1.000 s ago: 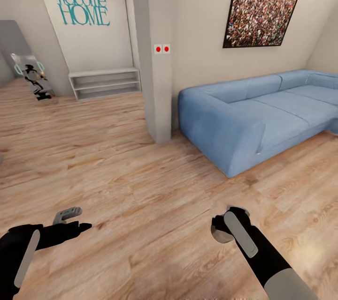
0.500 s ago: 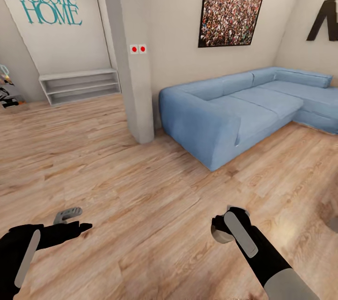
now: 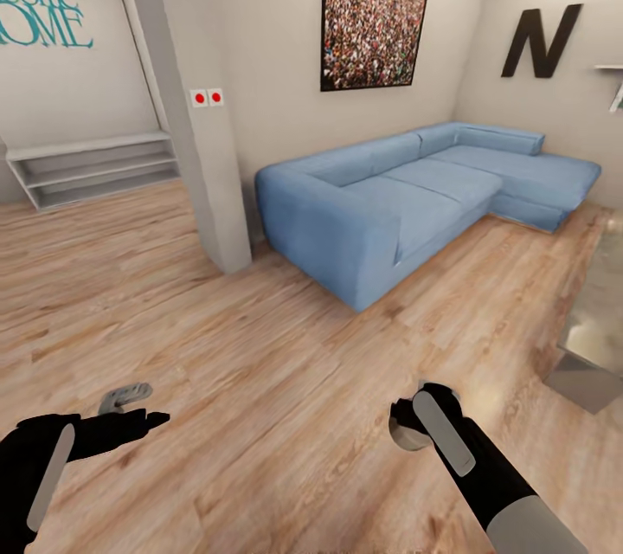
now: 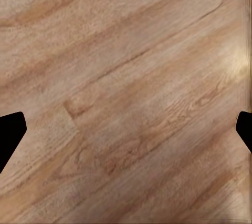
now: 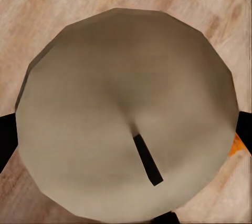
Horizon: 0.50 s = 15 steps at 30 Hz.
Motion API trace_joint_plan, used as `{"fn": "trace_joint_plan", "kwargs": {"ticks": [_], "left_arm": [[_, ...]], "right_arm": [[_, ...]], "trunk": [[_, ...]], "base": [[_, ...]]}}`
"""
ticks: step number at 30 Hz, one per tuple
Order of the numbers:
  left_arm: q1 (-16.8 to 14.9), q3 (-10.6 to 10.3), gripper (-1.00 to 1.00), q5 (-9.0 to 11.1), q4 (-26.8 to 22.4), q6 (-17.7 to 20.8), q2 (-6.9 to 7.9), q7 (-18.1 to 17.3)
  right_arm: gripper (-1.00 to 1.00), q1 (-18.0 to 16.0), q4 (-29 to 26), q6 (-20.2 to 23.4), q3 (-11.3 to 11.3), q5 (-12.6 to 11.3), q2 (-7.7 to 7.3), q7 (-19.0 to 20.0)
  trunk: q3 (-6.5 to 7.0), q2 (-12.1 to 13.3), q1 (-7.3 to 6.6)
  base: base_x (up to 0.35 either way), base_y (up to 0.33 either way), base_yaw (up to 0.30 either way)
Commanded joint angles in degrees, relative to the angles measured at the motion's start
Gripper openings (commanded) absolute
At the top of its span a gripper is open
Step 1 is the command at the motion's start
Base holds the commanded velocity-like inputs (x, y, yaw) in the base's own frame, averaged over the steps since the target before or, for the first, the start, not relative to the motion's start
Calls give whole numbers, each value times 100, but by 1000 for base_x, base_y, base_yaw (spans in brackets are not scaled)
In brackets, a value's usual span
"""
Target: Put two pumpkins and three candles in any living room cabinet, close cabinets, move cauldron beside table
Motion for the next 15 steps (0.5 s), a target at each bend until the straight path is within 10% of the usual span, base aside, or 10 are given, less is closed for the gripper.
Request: {"fn": "trace_joint_plan", "kwargs": {"ticks": [1, 15], "left_arm": [[0, 0, 100, 0, 0, 0, 0, 0], [0, 0, 100, -6, 0, 0, -9, 0]], "right_arm": [[-100, 0, 13, 3, -2, 9, 0, 1], [-100, 0, 43, 10, -231, 9, -4, 4]], "trunk": [[19, 42, -23], [270, 603, -330]], "base": [[-130, 0, -277], [-16, 0, -277]]}}
